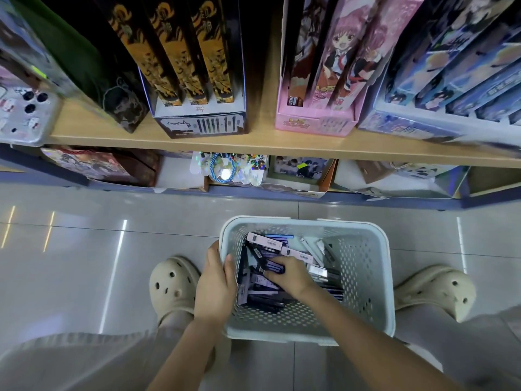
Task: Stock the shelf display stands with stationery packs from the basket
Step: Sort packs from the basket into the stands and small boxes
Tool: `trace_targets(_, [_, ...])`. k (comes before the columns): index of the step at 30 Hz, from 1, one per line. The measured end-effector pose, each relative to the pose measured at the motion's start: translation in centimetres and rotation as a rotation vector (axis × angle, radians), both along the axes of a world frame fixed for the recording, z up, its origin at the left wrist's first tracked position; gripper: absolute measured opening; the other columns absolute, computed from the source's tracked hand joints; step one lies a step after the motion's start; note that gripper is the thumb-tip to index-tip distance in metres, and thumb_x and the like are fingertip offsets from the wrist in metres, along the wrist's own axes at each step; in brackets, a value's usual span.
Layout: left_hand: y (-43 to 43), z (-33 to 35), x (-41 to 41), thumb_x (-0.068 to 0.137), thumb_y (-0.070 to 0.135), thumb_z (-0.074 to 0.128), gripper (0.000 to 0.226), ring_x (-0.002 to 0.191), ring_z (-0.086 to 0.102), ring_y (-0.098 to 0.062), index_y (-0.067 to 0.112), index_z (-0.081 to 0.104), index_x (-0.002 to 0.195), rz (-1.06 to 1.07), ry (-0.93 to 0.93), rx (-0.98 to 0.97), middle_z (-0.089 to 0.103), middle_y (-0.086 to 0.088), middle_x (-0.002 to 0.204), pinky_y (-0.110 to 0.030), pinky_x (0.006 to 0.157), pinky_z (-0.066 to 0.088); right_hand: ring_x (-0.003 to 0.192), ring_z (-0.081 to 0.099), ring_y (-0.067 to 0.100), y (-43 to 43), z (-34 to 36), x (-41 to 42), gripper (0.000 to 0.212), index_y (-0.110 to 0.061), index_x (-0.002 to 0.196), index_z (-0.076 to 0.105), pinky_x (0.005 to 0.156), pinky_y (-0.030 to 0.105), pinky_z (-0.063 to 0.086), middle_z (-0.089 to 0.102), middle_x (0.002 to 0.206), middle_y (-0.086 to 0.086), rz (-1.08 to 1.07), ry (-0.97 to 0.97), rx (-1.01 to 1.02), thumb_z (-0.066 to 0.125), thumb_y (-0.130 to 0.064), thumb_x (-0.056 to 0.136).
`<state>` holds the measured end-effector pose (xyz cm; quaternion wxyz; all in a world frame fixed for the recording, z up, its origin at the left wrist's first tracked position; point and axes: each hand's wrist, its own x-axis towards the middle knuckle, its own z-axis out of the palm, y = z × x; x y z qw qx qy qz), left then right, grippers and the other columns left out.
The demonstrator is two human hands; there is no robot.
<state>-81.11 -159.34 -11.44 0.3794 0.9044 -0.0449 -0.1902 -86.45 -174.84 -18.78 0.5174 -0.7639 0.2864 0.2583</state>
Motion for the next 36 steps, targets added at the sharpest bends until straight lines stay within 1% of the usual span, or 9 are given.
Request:
trace_targets(8, [0.2, 0.0, 0.0, 0.100, 0.032, 0.029, 0.040, 0.098, 0.054, -0.030, 0.009, 0.038, 0.131, -0.028, 0.042, 0.069, 0.050, -0.011, 0.116, -0.040, 0.084, 0.046, 0.091, 0.058, 0.018, -3.1, 2.0, -1.4, 0.035, 0.000, 0.119, 0.062, 0.079, 0.023, 0.051, 0.062, 0.119, 0.013, -0.035, 0.068, 0.000, 0.066, -0.015, 0.088])
trace_targets(14, [-0.7, 0.9, -1.7, 0.085, 0.004, 0.047, 0.016, 0.077, 0.050, -0.029, 0.002, 0.051, 0.099, -0.094, -0.393, 0.284, 0.053, -0.015, 0.091, -0.039, 0.070, 0.041, 0.079, 0.060, 0.014, -4.1, 4.4, -2.5, 0.026, 0.002, 0.112, 0.065, 0.066, 0.018, 0.057, 0.061, 0.094, 0.008, -0.284, 0.137, 0.190, 0.063, -0.010, 0.089])
trace_targets(16, [-2.1, 2.0, -3.0, 0.089, 0.001, 0.050, 0.018, 0.080, 0.052, -0.018, 0.006, 0.051, 0.107, -0.054, -0.251, 0.064, 0.054, -0.004, 0.094, -0.029, 0.073, 0.041, 0.079, 0.061, 0.012, -4.4, 5.8, -2.8, 0.023, 0.001, 0.110, 0.065, 0.069, 0.019, 0.057, 0.064, 0.092, 0.005, -0.362, 0.114, 0.245, 0.062, -0.011, 0.090])
trace_targets(19, [-4.6, 2.8, -4.2, 0.094, 0.022, 0.057, 0.038, 0.094, 0.054, -0.010, 0.011, 0.039, 0.126, 0.232, 0.304, -0.269, 0.049, 0.006, 0.106, -0.018, 0.080, 0.041, 0.085, 0.066, 0.014, -4.2, 8.1, -3.3, 0.025, -0.005, 0.113, 0.066, 0.074, 0.023, 0.057, 0.068, 0.105, 0.011, -0.445, 0.008, 0.320, 0.062, -0.012, 0.090])
trace_targets(23, [-6.4, 2.8, -3.9, 0.068, 0.066, 0.070, 0.086, 0.115, 0.057, -0.020, 0.016, 0.043, 0.132, 0.377, 0.838, -0.556, 0.061, -0.003, 0.122, -0.042, 0.104, 0.041, 0.083, 0.069, 0.008, -2.5, 11.4, -3.7, 0.016, -0.018, 0.101, 0.069, 0.070, 0.021, 0.056, 0.070, 0.093, -0.003, -0.423, -0.186, 0.383, 0.060, -0.009, 0.091])
trace_targets(26, [-7.0, 3.0, -3.7, 0.079, 0.032, 0.071, 0.037, 0.089, 0.066, -0.024, 0.007, 0.061, 0.104, 0.475, 0.830, -0.686, 0.071, -0.009, 0.091, -0.038, 0.082, 0.053, 0.080, 0.066, 0.001, -1.1, 12.2, -4.4, 0.021, -0.018, 0.108, 0.068, 0.071, 0.014, 0.049, 0.069, 0.096, -0.010, -0.266, -0.291, 0.266, 0.062, -0.010, 0.090])
trace_targets(28, [-7.0, 3.0, -3.4, 0.090, 0.016, 0.061, 0.016, 0.088, 0.068, -0.026, 0.003, 0.063, 0.100, 0.523, 0.737, -0.629, 0.072, -0.012, 0.091, -0.037, 0.083, 0.054, 0.090, 0.063, -0.002, -1.0, 11.7, -4.6, 0.023, -0.021, 0.112, 0.067, 0.080, 0.011, 0.046, 0.066, 0.108, -0.011, -0.148, -0.329, 0.173, 0.063, -0.015, 0.090])
trace_targets(32, [-6.1, 2.3, -2.8, 0.096, 0.011, 0.054, 0.009, 0.077, 0.070, -0.023, 0.005, 0.060, 0.096, 0.548, 0.650, -0.560, 0.071, -0.005, 0.080, -0.035, 0.079, 0.056, 0.086, 0.059, -0.003, -3.4, 7.9, -4.1, 0.013, -0.021, 0.101, 0.066, 0.083, 0.014, 0.048, 0.065, 0.098, -0.009, -0.087, -0.334, -0.127, 0.055, -0.018, 0.094])
trace_targets(36, [-5.3, 1.6, -2.2, 0.094, 0.011, 0.057, 0.002, 0.053, 0.062, -0.016, 0.009, 0.057, 0.092, 0.545, 0.626, -0.504, 0.066, 0.004, 0.062, -0.036, 0.071, 0.054, 0.104, 0.061, 0.014, -5.9, 2.3, -2.9, 0.026, -0.006, 0.120, 0.059, 0.095, 0.023, 0.046, 0.064, 0.117, 0.007, -0.037, -0.129, -0.233, 0.054, -0.008, 0.095])
